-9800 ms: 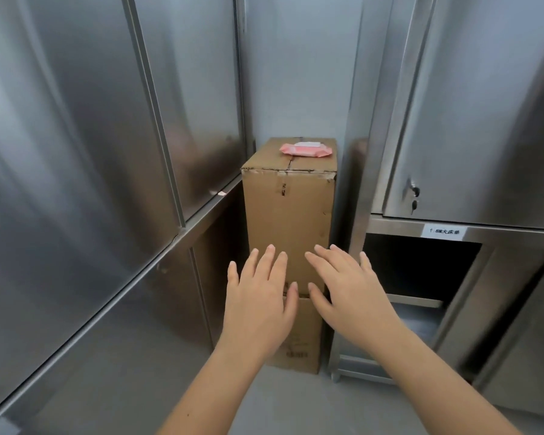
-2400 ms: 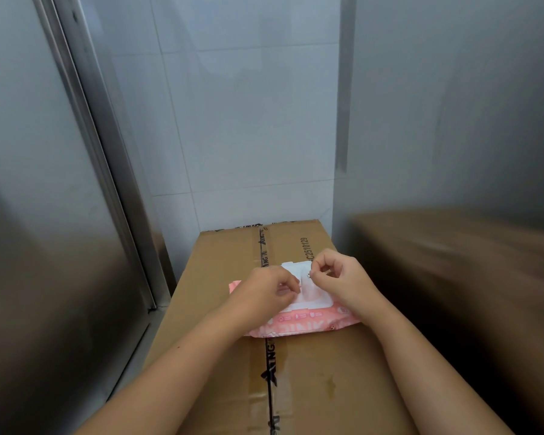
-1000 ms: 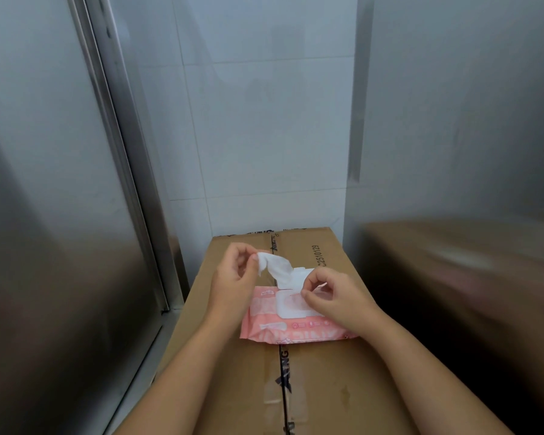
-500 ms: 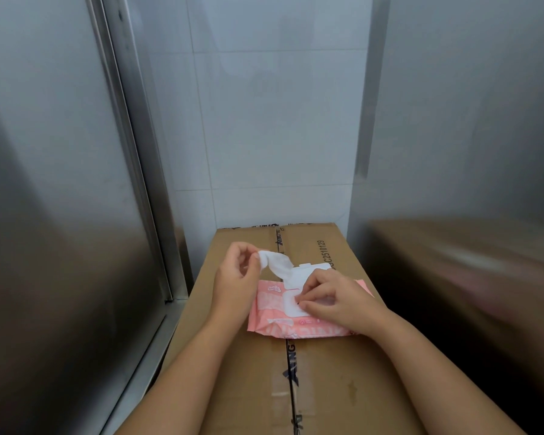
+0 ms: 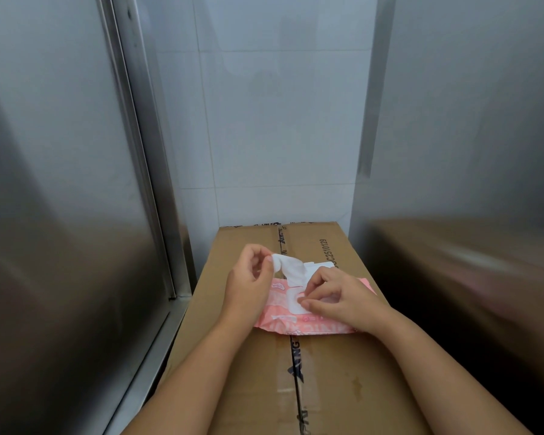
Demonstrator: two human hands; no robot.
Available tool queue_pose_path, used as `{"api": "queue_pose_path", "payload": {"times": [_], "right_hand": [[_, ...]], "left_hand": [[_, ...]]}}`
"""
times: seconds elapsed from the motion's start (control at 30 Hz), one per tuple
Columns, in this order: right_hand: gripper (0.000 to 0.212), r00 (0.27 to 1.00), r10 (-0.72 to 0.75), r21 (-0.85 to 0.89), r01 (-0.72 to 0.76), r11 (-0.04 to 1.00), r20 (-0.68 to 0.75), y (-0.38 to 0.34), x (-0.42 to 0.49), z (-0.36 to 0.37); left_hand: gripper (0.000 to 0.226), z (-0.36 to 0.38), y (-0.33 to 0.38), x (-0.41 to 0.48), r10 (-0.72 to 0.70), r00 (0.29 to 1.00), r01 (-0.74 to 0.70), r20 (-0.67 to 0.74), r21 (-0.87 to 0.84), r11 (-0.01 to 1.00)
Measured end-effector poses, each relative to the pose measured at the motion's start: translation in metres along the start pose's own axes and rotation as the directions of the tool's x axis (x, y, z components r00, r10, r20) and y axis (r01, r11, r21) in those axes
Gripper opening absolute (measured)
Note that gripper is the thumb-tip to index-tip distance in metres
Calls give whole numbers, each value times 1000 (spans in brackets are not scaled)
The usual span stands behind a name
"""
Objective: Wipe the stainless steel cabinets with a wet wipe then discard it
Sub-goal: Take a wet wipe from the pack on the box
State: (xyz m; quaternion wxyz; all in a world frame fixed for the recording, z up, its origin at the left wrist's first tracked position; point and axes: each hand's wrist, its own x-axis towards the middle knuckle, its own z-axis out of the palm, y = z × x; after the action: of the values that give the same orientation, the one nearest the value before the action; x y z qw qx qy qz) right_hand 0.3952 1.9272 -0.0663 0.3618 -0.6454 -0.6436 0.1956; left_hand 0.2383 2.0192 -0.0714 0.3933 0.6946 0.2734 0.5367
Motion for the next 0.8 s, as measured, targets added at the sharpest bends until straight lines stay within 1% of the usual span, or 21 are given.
{"api": "queue_pose_path", "payload": {"times": [0.1, 0.17, 0.27, 0.33, 0.37, 0.47, 0.53, 0.63, 0.8], "right_hand": [[10, 998, -68, -38, 67, 997, -17, -3, -2, 0], [4, 993, -103, -68, 99, 993, -56, -5, -4, 0], [9, 968, -121, -58, 111, 992, -221, -8, -5, -3], [16, 926, -185, -131, 149, 980, -330, -12, -5, -4], [20, 908, -216, -171, 163, 972, -360, -15, -6, -4], [33, 894, -252, -194, 190, 962, -372, -26, -6, -2], [36, 895, -276, -201, 216, 955, -350, -34, -7, -1], [30, 859, -354, -275, 263, 925, -370, -46, -11, 1], [19, 801, -368, -302, 245, 921, -473, -61, -21, -5]], "left_hand": [[23, 0, 1, -2, -2, 1000, 2, 9, 0, 1000], [23, 0, 2, -2, -4, 1000, 4, 10, -1, 1000], [24, -1, 5, -4, 6, 1000, -6, 13, -6, 1000], [24, -1, 9, -5, 9, 1000, -9, 19, -19, 1000], [24, 0, 11, -6, 11, 1000, -10, 24, -30, 999], [24, 3, 19, -9, 24, 999, -21, 40, -57, 998], [23, 5, 26, -11, 25, 999, -20, 48, -92, 996], [20, 6, 42, -10, 4, 998, 6, 65, -157, 988], [17, -2, 73, -13, 23, 991, 6, 135, -207, 978]]}}
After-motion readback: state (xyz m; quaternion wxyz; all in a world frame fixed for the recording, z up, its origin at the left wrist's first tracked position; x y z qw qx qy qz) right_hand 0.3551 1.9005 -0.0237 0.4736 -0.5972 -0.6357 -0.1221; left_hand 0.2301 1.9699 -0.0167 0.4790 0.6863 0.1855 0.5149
